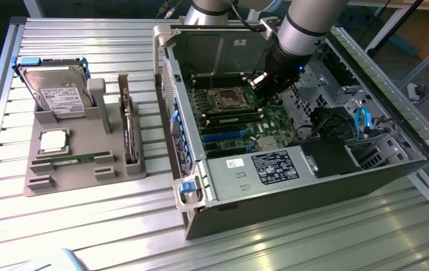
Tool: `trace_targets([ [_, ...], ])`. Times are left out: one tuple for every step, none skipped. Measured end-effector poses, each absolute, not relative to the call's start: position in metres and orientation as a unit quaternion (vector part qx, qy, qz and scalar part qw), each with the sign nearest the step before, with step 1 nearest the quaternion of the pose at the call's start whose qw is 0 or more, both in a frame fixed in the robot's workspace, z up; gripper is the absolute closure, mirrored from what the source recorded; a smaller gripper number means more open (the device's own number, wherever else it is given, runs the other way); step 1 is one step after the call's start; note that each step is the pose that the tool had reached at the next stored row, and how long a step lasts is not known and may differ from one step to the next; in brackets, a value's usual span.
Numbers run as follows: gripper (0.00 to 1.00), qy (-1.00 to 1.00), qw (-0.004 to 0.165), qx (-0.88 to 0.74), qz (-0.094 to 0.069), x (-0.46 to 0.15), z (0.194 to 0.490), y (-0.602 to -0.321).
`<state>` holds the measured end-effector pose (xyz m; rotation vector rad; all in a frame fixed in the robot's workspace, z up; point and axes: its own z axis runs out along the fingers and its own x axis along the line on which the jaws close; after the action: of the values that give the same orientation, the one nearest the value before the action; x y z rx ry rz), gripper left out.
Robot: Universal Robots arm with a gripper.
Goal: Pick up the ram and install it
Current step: 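Press down the ram until it locks into place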
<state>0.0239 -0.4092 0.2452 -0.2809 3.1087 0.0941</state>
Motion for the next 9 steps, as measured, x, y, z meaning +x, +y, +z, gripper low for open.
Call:
trace_targets([
  [0.9,0.996,0.01,-0.081,0.03,0.0239,0.2452,-0.4092],
  [0.9,0.997,0.01,-0.072,0.03,0.0239,0.2452,-0.4092],
  [0.9,0.997,0.01,-0.064,0.03,0.0239,0.2452,-0.4092],
  [0.9,0.998,0.011,-0.054,0.03,0.0239,0.2452,-0.4092],
  [0.9,0.998,0.011,-0.046,0.03,0.0239,0.2452,-0.4092],
  [0.9,0.999,0.011,-0.036,0.029,0.0239,0.2452,-0.4092],
  [0.9,0.999,0.011,-0.029,0.029,0.0239,0.2452,-0.4092],
  [0.9,0.999,0.011,-0.029,0.029,0.0239,0.2452,-0.4092],
  [0.9,0.999,0.011,-0.029,0.029,0.0239,0.2452,-0.4092],
])
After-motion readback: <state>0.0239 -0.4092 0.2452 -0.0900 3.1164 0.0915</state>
